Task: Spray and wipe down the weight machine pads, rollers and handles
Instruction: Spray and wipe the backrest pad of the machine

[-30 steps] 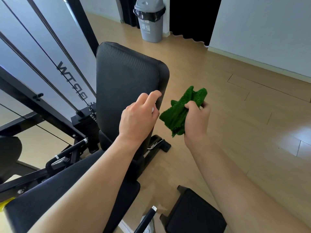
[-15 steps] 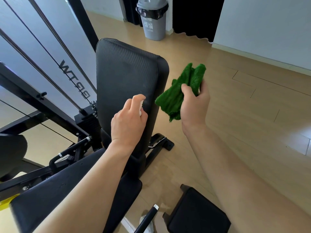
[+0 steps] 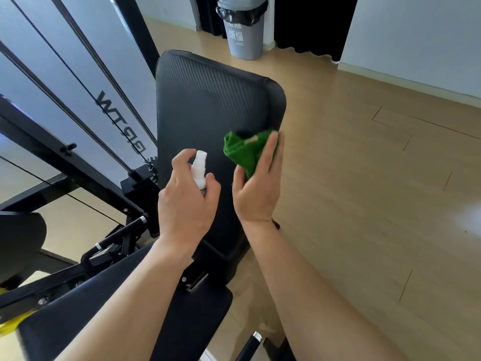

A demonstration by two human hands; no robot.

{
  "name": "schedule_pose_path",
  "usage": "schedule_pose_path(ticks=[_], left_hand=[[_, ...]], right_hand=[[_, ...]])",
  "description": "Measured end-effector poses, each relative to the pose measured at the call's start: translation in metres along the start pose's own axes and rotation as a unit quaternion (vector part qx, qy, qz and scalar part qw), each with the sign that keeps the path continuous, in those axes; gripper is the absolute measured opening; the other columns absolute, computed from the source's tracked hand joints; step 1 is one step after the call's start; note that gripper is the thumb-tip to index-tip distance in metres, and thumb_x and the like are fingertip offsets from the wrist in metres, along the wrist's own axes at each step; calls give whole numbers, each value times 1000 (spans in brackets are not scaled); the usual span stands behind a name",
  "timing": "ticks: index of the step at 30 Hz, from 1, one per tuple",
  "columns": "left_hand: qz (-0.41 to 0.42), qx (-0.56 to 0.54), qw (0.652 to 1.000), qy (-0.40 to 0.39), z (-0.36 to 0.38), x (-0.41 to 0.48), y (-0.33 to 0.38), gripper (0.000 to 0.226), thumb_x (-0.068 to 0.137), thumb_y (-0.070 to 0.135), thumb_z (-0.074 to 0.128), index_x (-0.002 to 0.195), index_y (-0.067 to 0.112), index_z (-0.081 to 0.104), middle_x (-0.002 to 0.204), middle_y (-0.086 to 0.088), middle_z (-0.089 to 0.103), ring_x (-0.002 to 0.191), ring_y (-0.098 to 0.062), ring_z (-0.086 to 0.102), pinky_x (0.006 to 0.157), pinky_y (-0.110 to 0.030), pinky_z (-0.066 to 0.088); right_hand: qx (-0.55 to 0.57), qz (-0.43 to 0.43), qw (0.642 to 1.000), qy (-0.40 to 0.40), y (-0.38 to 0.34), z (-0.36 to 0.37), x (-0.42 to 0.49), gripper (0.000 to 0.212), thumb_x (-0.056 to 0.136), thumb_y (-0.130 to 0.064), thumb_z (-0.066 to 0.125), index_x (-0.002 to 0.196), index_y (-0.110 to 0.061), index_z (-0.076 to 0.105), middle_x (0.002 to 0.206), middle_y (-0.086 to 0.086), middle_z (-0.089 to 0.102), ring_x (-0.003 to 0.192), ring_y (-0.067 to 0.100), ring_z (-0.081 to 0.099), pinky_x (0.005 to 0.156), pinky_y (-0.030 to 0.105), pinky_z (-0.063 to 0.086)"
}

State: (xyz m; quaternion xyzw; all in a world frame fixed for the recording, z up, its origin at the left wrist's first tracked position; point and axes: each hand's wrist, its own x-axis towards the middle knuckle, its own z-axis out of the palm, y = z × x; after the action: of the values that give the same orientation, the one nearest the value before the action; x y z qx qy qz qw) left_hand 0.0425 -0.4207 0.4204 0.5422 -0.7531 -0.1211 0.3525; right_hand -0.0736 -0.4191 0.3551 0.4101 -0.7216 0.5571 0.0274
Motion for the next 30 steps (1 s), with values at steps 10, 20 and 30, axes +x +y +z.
schedule_pose_path(ticks=[10, 20, 30], left_hand=[[19, -40, 999, -30, -14, 12, -10, 34, 99, 23, 64, 128, 7, 54, 91, 9, 56, 72, -23, 52, 71, -35, 36], [-109, -206, 968, -93, -12, 7, -22, 23, 107, 25, 54, 87, 15, 53, 80, -10, 64, 72, -26, 59, 64, -23, 46], [-218, -431, 857, -181, -17, -1, -28, 29, 94, 42, 59, 94, 13, 63, 79, -3, 62, 67, -16, 59, 68, -31, 53]], right_hand=[[-71, -27, 991, 113, -51, -15, 91, 65, 96, -25, 56, 153, 0, 35, 152, 21, 44, 136, 35, 49, 100, 42, 53], [-231, -267, 935, -41, 27, -5, -21, 54, 95, 0, 61, 147, -7, 49, 160, 21, 29, 145, 56, 22, 115, 57, 36], [-113, -144, 983, -33, 0, -57, -21, 58, 84, 3, 57, 139, -14, 58, 139, 8, 56, 122, 26, 58, 86, 44, 58]])
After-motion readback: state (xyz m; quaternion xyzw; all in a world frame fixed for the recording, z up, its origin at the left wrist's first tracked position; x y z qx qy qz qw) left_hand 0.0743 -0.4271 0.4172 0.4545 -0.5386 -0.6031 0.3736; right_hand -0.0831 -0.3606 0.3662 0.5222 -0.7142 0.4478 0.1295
